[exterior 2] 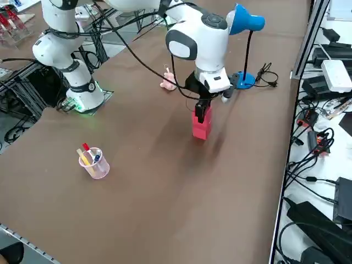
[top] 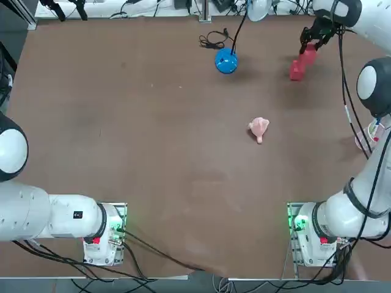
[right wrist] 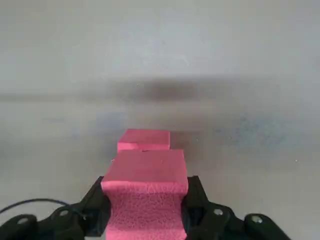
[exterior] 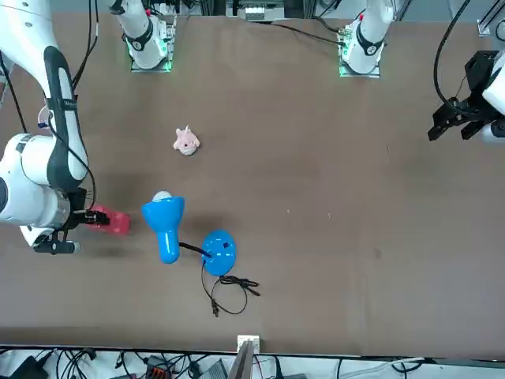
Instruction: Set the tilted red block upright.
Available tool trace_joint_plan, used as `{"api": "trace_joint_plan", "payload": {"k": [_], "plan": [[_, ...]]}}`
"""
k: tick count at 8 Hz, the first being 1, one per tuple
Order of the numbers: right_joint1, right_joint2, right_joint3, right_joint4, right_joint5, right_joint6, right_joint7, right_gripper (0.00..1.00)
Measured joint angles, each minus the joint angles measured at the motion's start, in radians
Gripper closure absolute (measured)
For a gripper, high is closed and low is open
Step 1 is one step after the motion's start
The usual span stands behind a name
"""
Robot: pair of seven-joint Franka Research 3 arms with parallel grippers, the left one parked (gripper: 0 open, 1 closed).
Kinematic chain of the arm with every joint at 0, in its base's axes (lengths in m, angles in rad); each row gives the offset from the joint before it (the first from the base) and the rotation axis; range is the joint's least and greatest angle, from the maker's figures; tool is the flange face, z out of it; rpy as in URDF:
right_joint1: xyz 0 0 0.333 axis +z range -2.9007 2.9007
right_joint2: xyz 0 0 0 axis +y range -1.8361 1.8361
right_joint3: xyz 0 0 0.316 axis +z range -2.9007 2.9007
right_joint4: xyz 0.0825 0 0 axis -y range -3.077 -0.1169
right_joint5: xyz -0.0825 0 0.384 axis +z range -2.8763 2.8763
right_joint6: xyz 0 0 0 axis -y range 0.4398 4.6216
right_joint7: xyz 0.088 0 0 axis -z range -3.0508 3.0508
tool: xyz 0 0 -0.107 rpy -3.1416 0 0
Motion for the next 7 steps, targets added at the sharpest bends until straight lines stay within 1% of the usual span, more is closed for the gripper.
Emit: {"api": "trace_joint_plan", "payload": {"k": [2,5,7], "plan": [[0.001,0.005,0.003,-0.001,0.000,0.001,0.010,0.28],[0.003,0.021,0.007,-0.002,0.001,0.012,0.081,0.28],[0.004,0.022,0.007,-0.002,0.001,0.012,0.096,0.28]]}}
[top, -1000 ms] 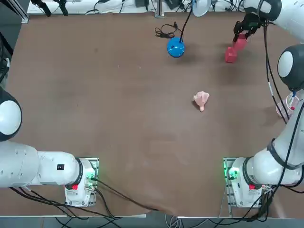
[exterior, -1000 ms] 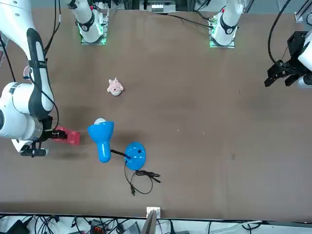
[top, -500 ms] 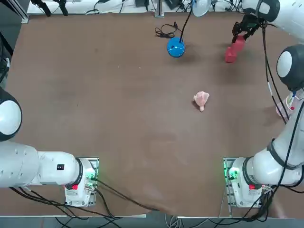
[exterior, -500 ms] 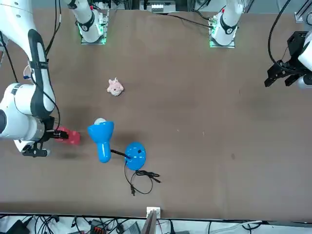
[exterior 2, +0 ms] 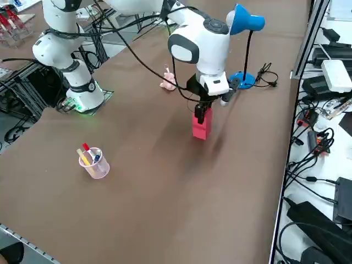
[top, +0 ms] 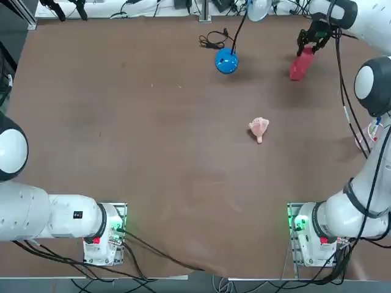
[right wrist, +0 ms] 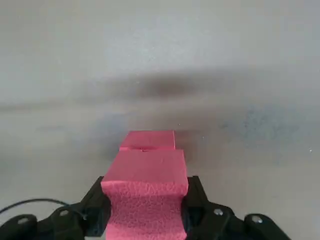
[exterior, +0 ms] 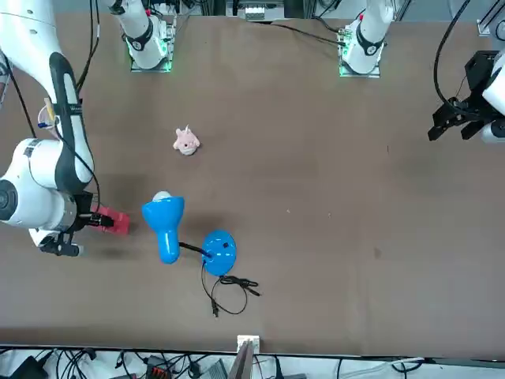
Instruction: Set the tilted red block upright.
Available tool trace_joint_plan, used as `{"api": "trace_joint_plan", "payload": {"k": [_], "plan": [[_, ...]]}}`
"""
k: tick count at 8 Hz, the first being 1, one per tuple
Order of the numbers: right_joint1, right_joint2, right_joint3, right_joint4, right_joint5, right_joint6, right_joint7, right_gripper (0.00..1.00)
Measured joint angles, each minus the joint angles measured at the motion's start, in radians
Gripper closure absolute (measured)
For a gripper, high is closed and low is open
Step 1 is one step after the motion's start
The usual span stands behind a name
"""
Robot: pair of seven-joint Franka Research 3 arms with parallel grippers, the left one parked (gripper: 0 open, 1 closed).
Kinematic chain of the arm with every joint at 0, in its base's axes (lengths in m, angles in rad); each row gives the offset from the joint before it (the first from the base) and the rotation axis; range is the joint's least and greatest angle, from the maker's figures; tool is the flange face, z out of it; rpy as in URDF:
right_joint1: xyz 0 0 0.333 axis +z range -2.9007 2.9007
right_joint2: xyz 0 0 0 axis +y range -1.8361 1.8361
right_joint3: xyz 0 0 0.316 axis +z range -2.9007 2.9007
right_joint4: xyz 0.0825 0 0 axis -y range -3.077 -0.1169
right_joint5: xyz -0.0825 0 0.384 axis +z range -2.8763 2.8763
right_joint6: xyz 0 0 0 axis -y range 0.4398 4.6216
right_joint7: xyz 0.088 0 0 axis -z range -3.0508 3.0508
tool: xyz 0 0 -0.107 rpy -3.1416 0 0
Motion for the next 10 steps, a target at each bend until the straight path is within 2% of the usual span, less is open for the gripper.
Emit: {"api": "trace_joint_plan", "payload": {"k": [10], "plan": [[0.019,0.016,-0.002,-0.014,0.000,0.034,0.005,0.28]]}}
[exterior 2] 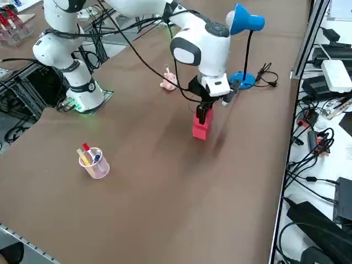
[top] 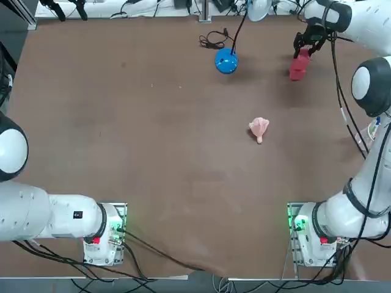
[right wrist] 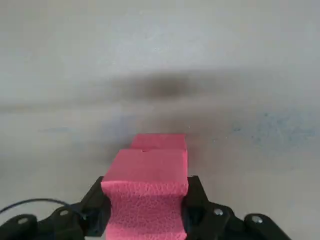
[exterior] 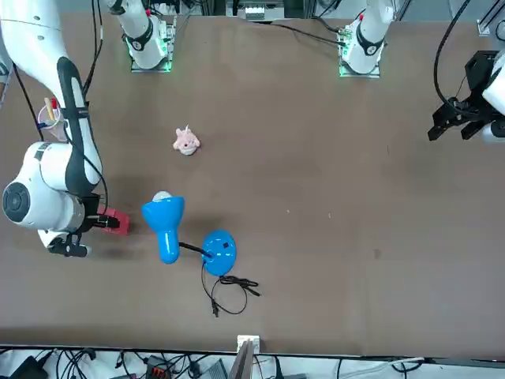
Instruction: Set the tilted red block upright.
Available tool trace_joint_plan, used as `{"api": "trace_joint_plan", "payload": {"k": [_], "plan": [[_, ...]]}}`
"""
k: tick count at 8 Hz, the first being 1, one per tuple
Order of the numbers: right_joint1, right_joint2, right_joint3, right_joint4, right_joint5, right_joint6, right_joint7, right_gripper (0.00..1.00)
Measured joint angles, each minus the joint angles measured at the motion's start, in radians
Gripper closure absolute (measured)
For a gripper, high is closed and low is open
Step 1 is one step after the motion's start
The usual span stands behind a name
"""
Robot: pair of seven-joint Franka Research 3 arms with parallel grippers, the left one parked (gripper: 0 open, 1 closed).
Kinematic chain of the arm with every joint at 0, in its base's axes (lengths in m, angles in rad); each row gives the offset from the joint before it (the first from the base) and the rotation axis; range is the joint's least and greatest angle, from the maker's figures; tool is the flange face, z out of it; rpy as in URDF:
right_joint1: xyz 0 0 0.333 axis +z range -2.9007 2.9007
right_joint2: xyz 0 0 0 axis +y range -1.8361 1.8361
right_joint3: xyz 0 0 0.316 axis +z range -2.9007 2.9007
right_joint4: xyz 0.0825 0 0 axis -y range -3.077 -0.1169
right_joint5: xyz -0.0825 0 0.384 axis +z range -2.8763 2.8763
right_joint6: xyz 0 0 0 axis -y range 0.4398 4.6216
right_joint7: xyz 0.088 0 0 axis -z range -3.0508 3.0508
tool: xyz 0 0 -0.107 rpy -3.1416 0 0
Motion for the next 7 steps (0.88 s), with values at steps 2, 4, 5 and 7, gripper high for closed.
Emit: {"api": "trace_joint_plan", "payload": {"k": [2,4,5,7], "plan": [[-0.003,0.000,0.000,-0.001,0.000,0.000,0.003,0.28],[-0.003,0.000,0.000,-0.004,0.000,0.000,0.005,0.28],[-0.003,0.000,0.000,-0.004,0.000,0.000,0.005,0.28],[-0.003,0.000,0.000,-0.005,0.000,0.000,0.004,0.28]]}}
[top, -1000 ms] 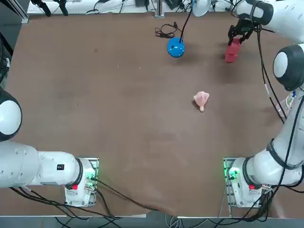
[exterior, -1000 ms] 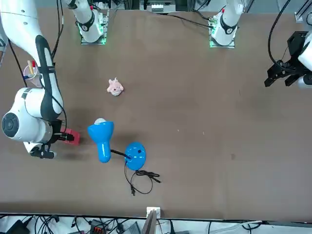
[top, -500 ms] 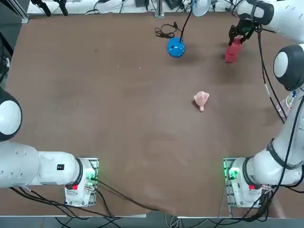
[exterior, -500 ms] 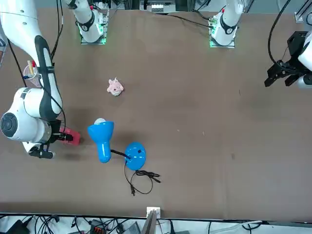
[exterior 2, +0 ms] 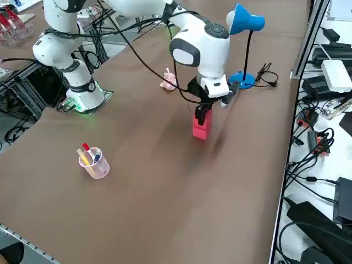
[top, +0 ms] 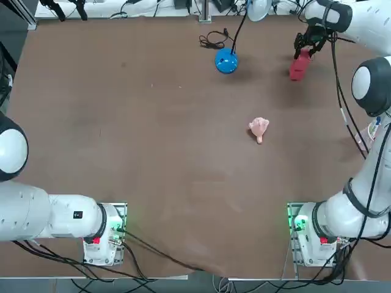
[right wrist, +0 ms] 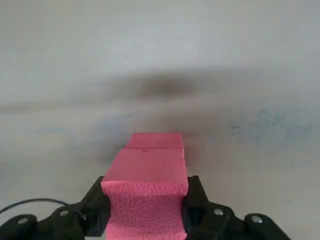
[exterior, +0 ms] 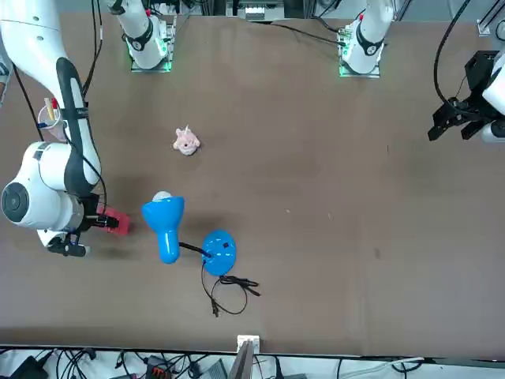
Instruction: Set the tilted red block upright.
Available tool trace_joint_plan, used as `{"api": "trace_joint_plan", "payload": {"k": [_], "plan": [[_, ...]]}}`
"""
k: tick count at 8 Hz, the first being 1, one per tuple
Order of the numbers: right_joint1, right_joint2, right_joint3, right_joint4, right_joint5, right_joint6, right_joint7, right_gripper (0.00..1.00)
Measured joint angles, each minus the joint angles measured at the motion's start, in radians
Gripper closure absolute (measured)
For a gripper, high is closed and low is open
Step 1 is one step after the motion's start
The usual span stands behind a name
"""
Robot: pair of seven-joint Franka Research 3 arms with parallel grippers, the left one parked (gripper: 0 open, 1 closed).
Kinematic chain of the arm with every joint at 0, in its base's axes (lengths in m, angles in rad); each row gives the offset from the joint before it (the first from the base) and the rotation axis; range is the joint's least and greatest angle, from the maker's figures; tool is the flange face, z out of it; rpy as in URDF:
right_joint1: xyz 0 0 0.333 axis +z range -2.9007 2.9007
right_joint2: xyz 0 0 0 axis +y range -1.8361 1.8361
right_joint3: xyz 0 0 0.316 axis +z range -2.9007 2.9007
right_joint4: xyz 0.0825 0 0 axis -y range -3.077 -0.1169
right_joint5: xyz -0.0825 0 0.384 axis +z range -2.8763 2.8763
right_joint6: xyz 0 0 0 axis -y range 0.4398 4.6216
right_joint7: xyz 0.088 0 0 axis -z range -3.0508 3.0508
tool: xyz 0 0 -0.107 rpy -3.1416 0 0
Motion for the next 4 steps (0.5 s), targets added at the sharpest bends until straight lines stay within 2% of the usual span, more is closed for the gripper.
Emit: {"api": "trace_joint_plan", "payload": {"k": [4], "plan": [[0.000,0.001,0.000,-0.007,0.000,0.000,-0.001,0.28]]}}
